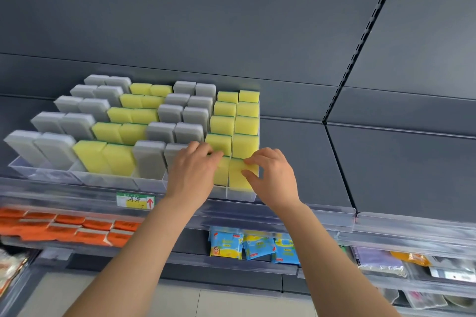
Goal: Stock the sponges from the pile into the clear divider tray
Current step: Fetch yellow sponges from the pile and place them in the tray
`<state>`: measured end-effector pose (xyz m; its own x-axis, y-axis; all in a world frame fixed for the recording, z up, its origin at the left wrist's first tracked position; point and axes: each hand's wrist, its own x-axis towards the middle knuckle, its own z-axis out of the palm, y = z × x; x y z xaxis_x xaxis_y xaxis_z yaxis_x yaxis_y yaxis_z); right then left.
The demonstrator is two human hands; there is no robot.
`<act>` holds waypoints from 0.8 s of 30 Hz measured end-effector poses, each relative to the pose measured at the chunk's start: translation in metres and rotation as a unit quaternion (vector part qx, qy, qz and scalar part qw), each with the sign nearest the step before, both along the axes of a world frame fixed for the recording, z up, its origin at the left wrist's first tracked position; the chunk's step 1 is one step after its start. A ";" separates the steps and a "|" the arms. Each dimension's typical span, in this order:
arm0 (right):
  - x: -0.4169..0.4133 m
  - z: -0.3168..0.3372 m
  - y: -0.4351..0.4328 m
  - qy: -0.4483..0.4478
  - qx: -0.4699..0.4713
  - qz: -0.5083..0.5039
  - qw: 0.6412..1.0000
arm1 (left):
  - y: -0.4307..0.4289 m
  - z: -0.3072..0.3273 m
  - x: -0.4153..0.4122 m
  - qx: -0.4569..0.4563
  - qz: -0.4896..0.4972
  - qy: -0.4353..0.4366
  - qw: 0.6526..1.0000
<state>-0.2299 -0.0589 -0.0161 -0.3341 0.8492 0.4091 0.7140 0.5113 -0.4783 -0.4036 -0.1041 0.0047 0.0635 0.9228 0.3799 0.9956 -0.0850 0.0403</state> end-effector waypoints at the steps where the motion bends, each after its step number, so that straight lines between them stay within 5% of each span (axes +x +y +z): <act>1: -0.001 0.000 0.000 -0.001 0.006 0.001 1.000 | 0.000 -0.001 0.000 0.012 0.003 0.011 1.000; 24: -0.001 -0.007 -0.016 -0.052 0.005 -0.023 0.998 | -0.016 -0.013 -0.003 0.030 0.006 0.000 1.000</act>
<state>-0.2310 -0.0746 -0.0226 -0.3367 0.8604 0.3827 0.7819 0.4819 -0.3955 -0.4069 -0.1205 -0.0079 0.0526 0.8990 0.4347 0.9965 -0.0757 0.0360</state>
